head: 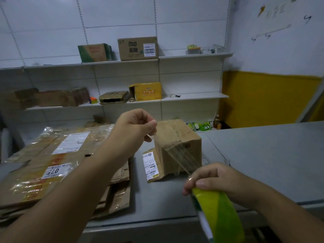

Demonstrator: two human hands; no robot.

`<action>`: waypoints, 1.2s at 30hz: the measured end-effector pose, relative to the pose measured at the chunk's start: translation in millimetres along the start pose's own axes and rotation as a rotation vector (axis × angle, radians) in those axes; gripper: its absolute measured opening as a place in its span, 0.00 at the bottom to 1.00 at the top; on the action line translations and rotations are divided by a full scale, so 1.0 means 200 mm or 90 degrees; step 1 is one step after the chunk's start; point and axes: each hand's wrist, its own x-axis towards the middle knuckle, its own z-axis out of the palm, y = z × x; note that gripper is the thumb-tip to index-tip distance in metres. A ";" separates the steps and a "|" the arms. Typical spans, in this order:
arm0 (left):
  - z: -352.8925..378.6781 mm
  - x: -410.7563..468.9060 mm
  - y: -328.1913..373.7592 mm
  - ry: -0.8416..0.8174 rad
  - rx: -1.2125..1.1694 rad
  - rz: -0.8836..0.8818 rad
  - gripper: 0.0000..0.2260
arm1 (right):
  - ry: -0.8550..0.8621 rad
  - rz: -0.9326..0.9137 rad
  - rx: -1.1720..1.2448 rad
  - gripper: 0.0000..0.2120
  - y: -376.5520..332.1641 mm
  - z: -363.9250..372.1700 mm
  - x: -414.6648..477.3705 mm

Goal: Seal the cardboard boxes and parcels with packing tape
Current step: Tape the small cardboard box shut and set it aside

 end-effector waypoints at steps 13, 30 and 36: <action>0.03 -0.02 -0.18 0.109 -0.105 -0.091 0.08 | -0.269 0.167 0.182 0.14 0.00 -0.23 -0.07; 0.24 -0.07 -0.42 0.216 -0.194 -0.160 0.07 | -0.228 0.328 -0.280 0.15 -0.37 -0.73 0.29; 0.24 -0.03 -0.49 0.217 -0.229 -0.220 0.08 | -0.249 0.383 -0.268 0.25 -0.29 -0.78 0.41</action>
